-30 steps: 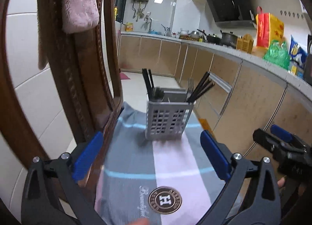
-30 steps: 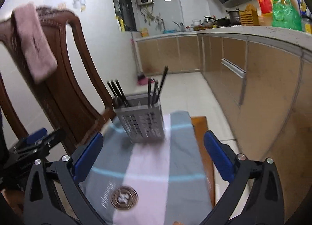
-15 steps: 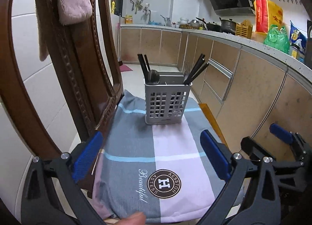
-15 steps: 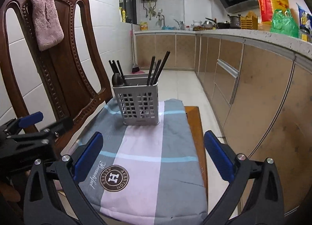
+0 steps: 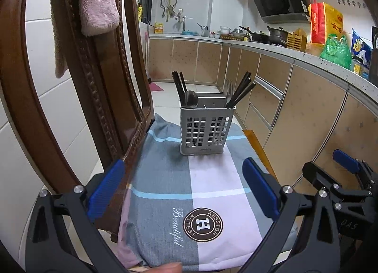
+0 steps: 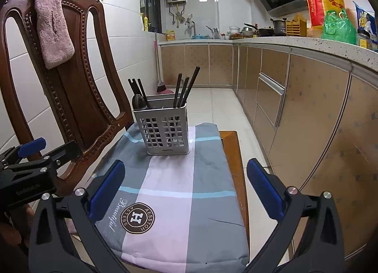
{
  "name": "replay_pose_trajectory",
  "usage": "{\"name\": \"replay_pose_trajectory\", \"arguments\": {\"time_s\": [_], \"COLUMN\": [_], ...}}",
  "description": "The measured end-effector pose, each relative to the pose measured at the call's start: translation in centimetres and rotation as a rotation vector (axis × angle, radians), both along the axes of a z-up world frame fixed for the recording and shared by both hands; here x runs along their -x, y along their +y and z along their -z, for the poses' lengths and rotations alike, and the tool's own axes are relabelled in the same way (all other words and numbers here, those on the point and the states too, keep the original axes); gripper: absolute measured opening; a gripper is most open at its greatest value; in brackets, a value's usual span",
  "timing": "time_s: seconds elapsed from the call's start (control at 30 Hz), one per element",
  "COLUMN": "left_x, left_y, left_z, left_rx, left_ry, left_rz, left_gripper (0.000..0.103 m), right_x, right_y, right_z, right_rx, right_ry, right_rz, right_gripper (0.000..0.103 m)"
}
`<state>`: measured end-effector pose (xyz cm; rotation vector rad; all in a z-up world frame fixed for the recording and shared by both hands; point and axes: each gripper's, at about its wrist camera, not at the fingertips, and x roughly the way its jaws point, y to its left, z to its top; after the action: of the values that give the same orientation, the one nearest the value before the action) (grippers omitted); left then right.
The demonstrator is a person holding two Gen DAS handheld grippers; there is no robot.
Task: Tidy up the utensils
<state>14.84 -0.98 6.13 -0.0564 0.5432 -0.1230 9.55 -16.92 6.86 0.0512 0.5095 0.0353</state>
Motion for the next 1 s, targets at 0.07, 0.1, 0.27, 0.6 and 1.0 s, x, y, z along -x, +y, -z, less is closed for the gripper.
{"name": "replay_pose_trajectory", "arguments": {"time_s": [0.07,0.1,0.27,0.6,1.0], "left_x": [0.02,0.02,0.07,0.13,0.21], "left_y": [0.02,0.1,0.22,0.17,0.2], "left_z": [-0.02,-0.05,-0.03,-0.05,-0.06], "left_rx": [0.001,0.004,0.007,0.004,0.003], "left_ry": [0.002,-0.001,-0.007,-0.007,-0.01], "left_rz": [-0.001,-0.001,-0.006,-0.005,-0.002], "left_gripper": [0.099,0.099,0.099,0.099,0.099], "right_x": [-0.02,0.01,-0.01,-0.05,0.03], "right_y": [0.0,0.05,0.03,-0.02,-0.24], "right_z": [0.01,0.02,0.14,0.29,0.26], "right_rx": [0.002,0.004,0.007,0.009,0.012], "right_ry": [0.002,0.0,0.001,-0.005,-0.01], "right_rz": [-0.002,-0.001,0.001,0.005,0.008], "right_gripper": [0.1,0.1,0.1,0.1,0.1]}}
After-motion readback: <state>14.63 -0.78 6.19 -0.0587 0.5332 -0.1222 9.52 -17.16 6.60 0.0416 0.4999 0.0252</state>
